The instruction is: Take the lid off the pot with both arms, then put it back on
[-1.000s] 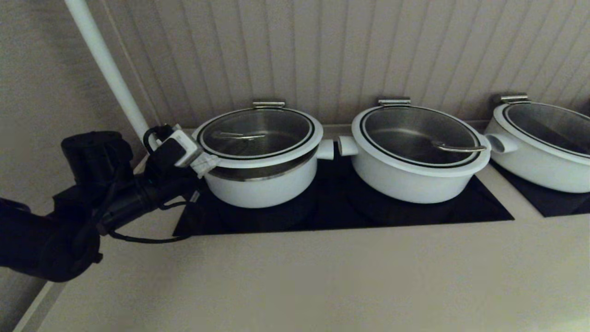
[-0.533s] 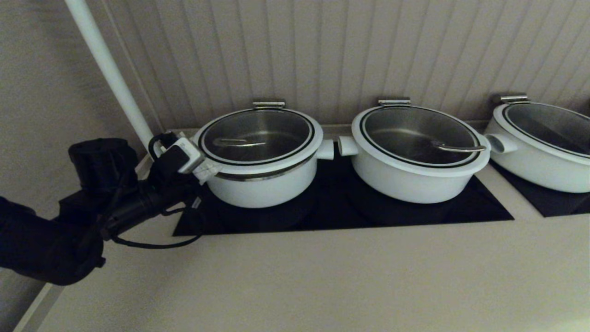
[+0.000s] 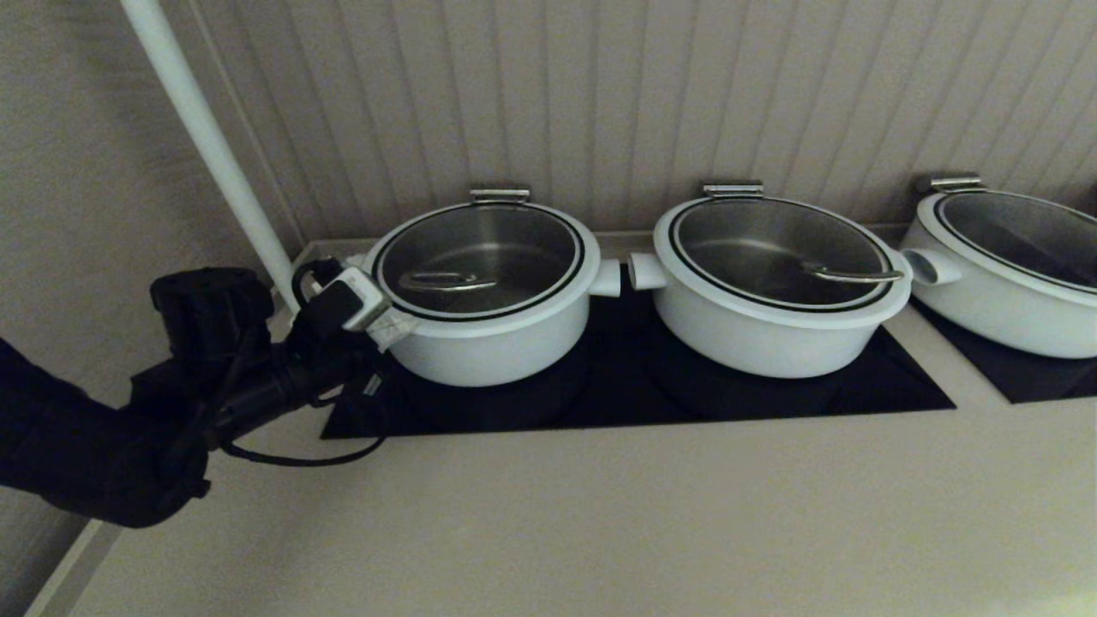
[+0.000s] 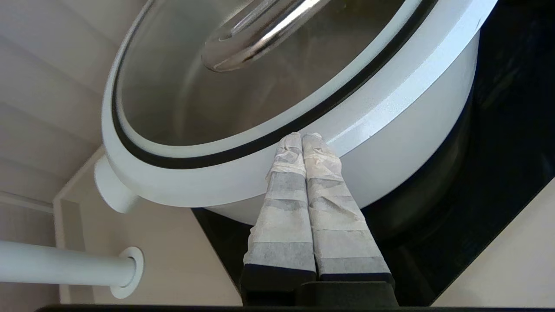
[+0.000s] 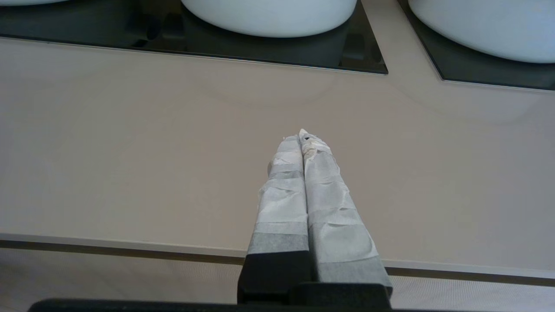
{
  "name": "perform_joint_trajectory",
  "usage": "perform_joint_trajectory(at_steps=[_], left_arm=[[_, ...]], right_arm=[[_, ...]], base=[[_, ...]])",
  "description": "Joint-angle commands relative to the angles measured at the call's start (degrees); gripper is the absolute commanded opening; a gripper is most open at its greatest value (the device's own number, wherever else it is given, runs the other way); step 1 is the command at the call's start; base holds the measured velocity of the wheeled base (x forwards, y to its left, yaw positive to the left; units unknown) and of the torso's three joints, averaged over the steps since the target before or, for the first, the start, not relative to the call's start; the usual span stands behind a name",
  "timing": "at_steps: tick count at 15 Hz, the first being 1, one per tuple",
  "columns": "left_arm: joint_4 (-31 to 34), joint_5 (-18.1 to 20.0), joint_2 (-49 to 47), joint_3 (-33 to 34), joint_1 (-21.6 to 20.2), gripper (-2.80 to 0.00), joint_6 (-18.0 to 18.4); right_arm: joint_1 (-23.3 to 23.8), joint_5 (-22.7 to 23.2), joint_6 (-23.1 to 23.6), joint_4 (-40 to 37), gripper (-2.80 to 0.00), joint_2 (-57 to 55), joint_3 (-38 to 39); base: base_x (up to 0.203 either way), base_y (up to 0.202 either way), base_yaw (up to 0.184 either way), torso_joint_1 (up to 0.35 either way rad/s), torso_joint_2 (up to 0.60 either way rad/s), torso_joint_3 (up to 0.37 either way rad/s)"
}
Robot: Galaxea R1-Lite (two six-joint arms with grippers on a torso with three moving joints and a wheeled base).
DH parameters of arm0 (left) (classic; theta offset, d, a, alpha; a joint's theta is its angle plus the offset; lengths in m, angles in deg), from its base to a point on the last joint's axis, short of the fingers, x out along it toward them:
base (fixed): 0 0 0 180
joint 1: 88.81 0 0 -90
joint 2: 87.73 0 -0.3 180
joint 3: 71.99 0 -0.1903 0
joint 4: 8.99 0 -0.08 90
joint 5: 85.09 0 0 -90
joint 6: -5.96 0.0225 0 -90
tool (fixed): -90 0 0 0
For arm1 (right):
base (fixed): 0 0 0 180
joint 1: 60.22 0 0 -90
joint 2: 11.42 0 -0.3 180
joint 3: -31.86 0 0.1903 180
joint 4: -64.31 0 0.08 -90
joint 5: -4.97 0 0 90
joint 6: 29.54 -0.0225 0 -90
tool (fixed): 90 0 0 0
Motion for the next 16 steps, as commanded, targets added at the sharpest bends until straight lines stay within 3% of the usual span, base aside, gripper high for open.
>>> perform_joint_trajectory(at_steps=[1,10,16], left_arm=[[-0.3,0.1,-0.8,0.2,0.0,-2.8,0.3],[-0.3,0.1,0.0,2.6,0.0,-2.8,0.6],[-0.3,-1.1,6.7,5.0,-0.1,-2.8,0.3]], right_arm=[[0.0,0.0,0.1,0.0,-2.8,-0.1,0.0],[0.0,0.0,0.1,0.0,-2.8,-0.1,0.0],[0.0,0.0,0.1,0.0,-2.8,-0.1,0.0]], base=[[0.0,0.0,0.0,0.0,0.0,0.0],[0.0,0.0,0.0,0.0,0.0,0.0],[0.0,0.0,0.0,0.0,0.0,0.0]])
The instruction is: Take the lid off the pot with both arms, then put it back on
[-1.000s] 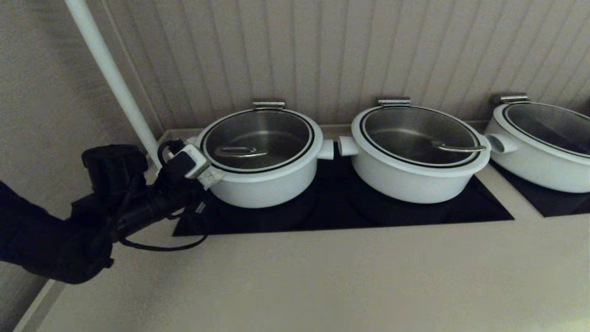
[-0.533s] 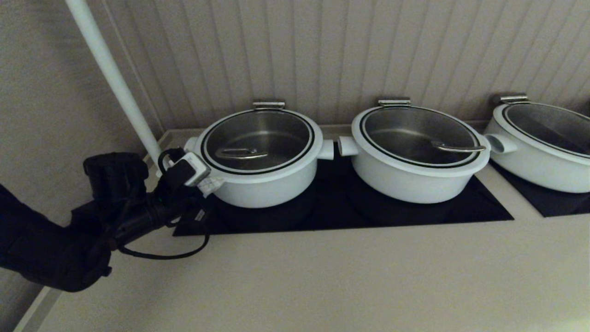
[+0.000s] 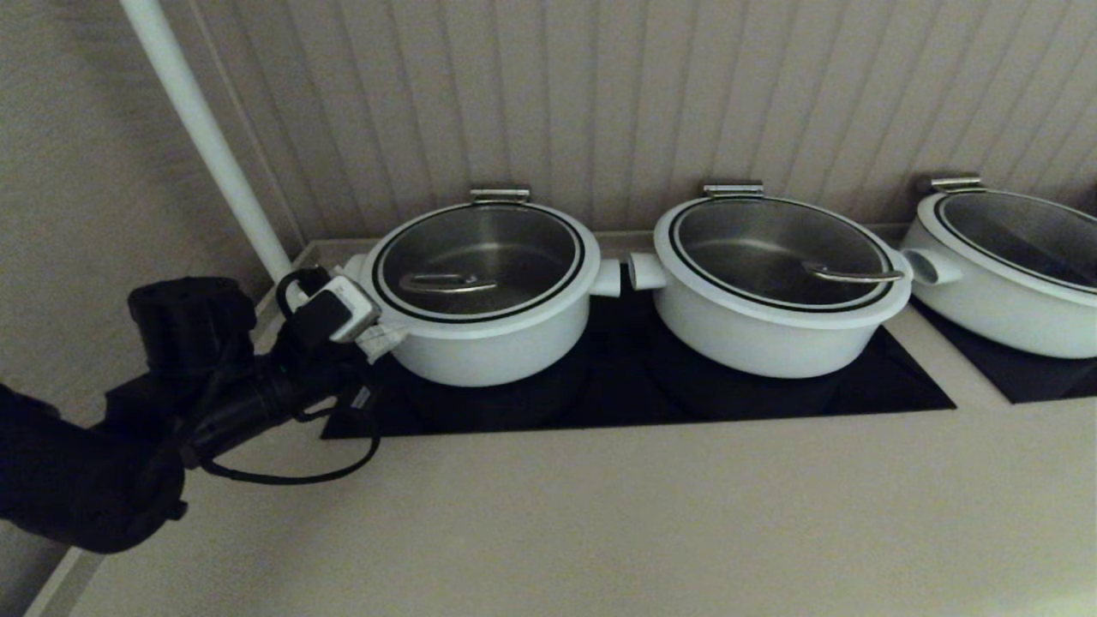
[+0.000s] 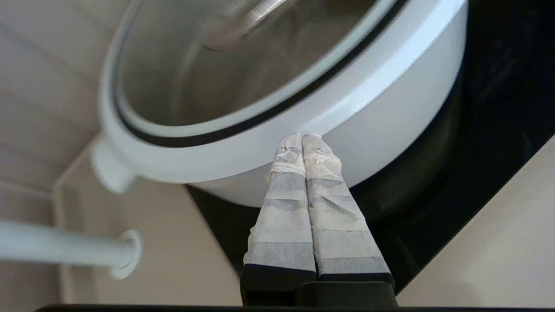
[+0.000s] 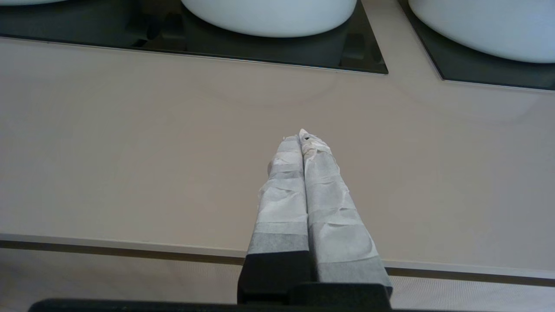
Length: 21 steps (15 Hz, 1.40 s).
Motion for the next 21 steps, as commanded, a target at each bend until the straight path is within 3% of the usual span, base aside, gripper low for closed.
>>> perform_joint_trajectory(at_steps=[1,8,16,21], left_arm=[[-0.4,-0.3,4.8,2.4,0.0,-2.8,0.0],[-0.2,-4.3,14.4,9.0,-2.1,-2.8,-1.0],[0.6,-4.9,29.1,23.1,-12.7,-2.8,-1.3],[3.5,-11.5,38.4,29.2,-13.6,-2.8,-5.4]], right_arm=[[0.0,0.0,0.0,-0.1,-2.8,-0.1,0.0],[0.0,0.0,0.0,-0.1,-2.8,-0.1,0.0],[0.0,0.0,0.0,-0.1,-2.8,-0.1,0.0],[0.0,0.0,0.0,-0.1,-2.8,-0.1,0.0]], base=[[0.0,0.0,0.0,0.0,0.0,0.0],[0.0,0.0,0.0,0.0,0.0,0.0],[0.0,0.0,0.0,0.0,0.0,0.0],[0.0,0.0,0.0,0.0,0.0,0.0]])
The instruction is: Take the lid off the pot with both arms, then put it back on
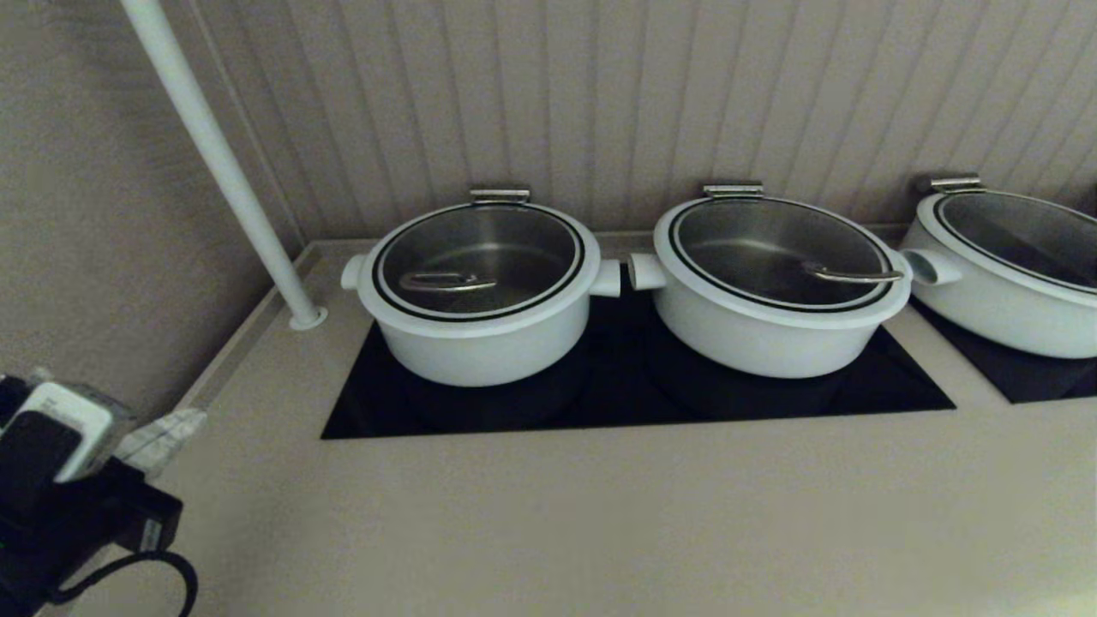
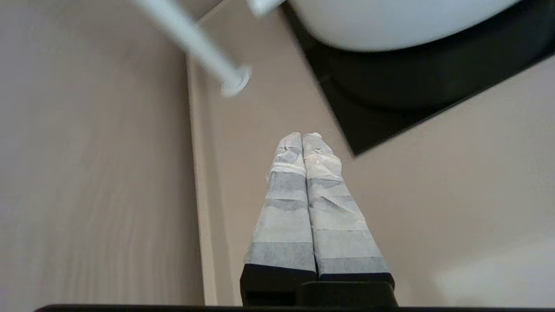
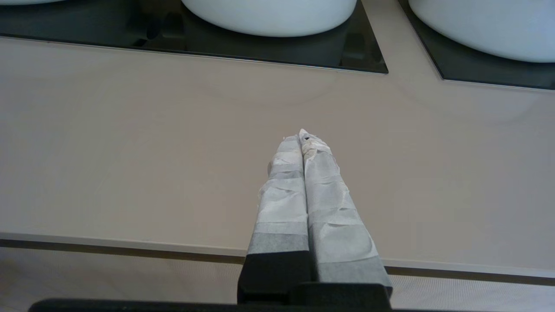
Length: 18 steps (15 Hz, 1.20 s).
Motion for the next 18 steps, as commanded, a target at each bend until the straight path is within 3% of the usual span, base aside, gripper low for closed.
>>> perform_joint_trajectory(at_steps=[1,4,10,14,16,17,18], left_arm=[[-0.2,-2.3,5.1,2.1,-1.0,-2.8,-0.9],[0.6,-2.5,9.9,5.8,-3.3,-2.8,-1.2],[16.8,-2.5,27.1,6.2,-3.4,-2.8,-4.3],[32.8,-2.3,41.5,6.2,-3.5,-2.8,-11.4],[43.8,-2.3,49.1,6.2,-3.4,-2.8,-14.3],[47.8,-2.5,50.7,6.2,-2.7,-2.8,-17.5],[48.4,-2.6,51.1,6.2,-1.0,-2.8,-19.5]], right_arm=[[0.0,0.0,0.1,0.0,-2.8,-0.1,0.0],[0.0,0.0,0.1,0.0,-2.8,-0.1,0.0],[0.0,0.0,0.1,0.0,-2.8,-0.1,0.0],[0.0,0.0,0.1,0.0,-2.8,-0.1,0.0],[0.0,0.0,0.1,0.0,-2.8,-0.1,0.0],[0.0,0.0,0.1,0.0,-2.8,-0.1,0.0],[0.0,0.0,0.1,0.0,-2.8,-0.1,0.0]], base=[[0.0,0.0,0.0,0.0,0.0,0.0],[0.0,0.0,0.0,0.0,0.0,0.0],[0.0,0.0,0.0,0.0,0.0,0.0],[0.0,0.0,0.0,0.0,0.0,0.0],[0.0,0.0,0.0,0.0,0.0,0.0],[0.0,0.0,0.0,0.0,0.0,0.0],[0.0,0.0,0.0,0.0,0.0,0.0]])
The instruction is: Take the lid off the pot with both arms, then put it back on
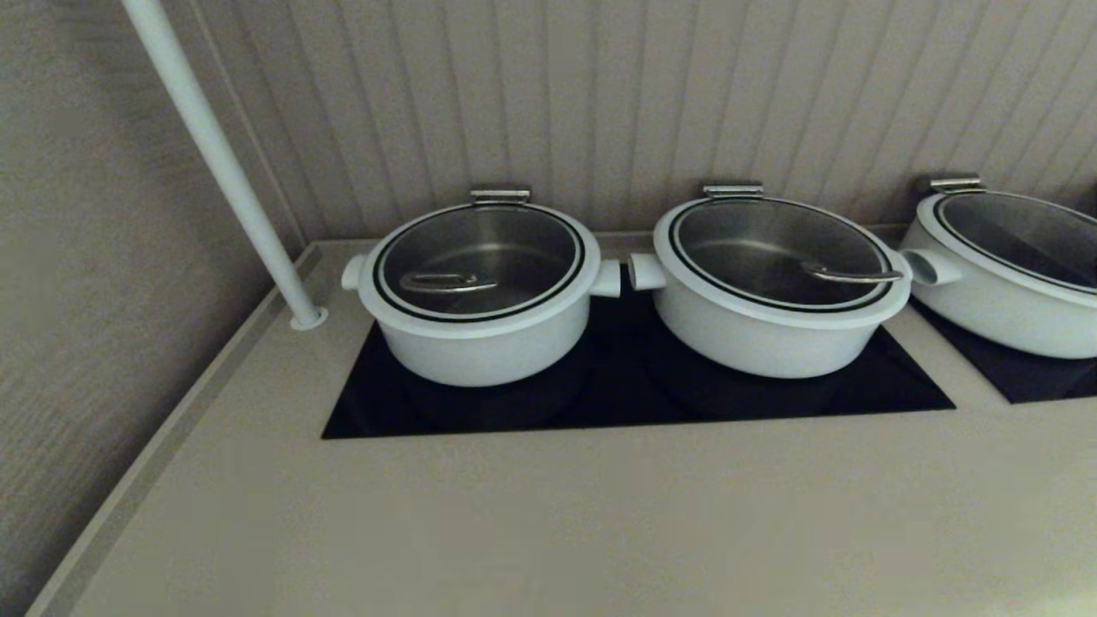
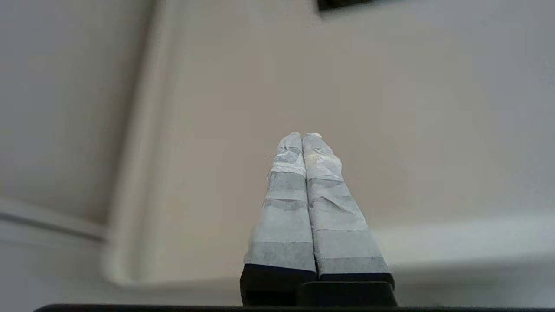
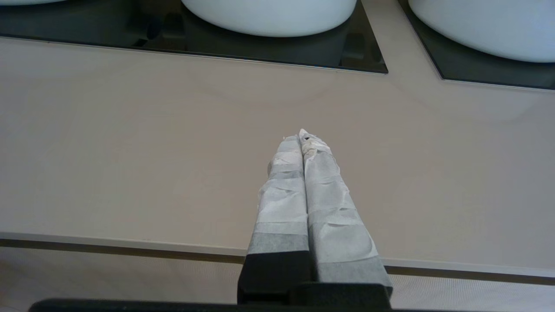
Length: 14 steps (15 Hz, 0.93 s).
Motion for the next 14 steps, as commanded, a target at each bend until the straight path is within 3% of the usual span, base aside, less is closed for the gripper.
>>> perform_joint_trajectory(at_steps=[1,7,11,14], left_arm=[[2.8,0.0,6.9,0.0,2.5,-2.8,-2.5],[7.2,0.1,19.9,-0.3,5.1,-2.8,-3.6],[7.2,0.1,19.9,-0.3,5.1,-2.8,-3.7],[7.2,-0.1,19.9,-0.3,5.2,-2.8,-7.3]], right_arm=[[0.0,0.0,0.1,0.0,-2.8,-0.1,0.0],[0.0,0.0,0.1,0.0,-2.8,-0.1,0.0],[0.0,0.0,0.1,0.0,-2.8,-0.1,0.0],[0.0,0.0,0.1,0.0,-2.8,-0.1,0.0]], base=[[0.0,0.0,0.0,0.0,0.0,0.0],[0.0,0.0,0.0,0.0,0.0,0.0],[0.0,0.0,0.0,0.0,0.0,0.0],[0.0,0.0,0.0,0.0,0.0,0.0]])
